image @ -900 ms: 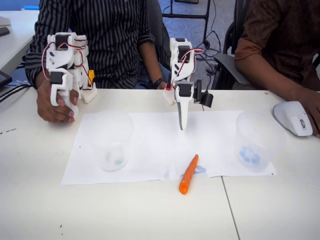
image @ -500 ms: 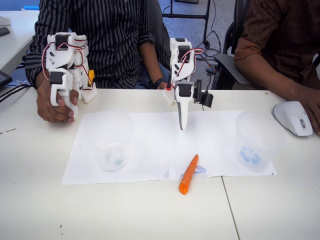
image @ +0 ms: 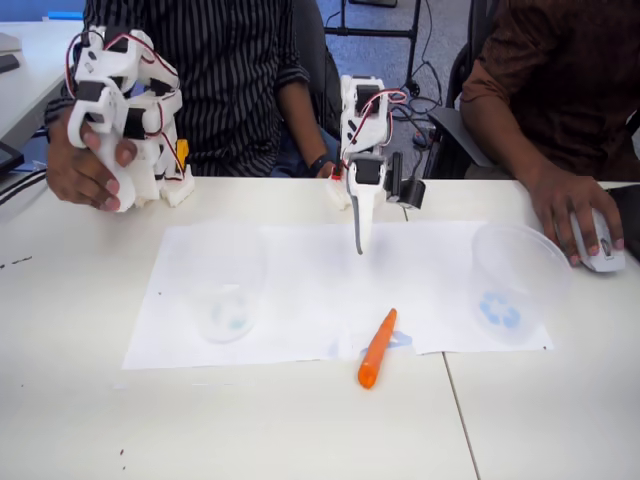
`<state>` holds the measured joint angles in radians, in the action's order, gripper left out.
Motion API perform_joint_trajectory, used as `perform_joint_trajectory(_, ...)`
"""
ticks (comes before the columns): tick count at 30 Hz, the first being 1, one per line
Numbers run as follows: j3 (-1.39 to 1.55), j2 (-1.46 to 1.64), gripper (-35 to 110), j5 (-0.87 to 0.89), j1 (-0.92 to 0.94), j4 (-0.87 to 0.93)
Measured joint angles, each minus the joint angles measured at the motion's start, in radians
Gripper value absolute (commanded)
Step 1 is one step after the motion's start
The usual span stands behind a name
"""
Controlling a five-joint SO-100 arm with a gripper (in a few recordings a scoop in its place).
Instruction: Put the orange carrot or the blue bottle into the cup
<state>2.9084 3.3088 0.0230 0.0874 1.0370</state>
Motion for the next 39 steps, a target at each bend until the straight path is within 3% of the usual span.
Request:
perform_joint_trajectory(10,-0.299,-0.074,24,-0.092,0.166,-0.003)
perform_joint_trajectory(26,-0.966,-0.876,25,-0.126,0.250,0.000)
perform_joint_trajectory(39,-1.270,-1.308,24,-0.321,0.249,0.000)
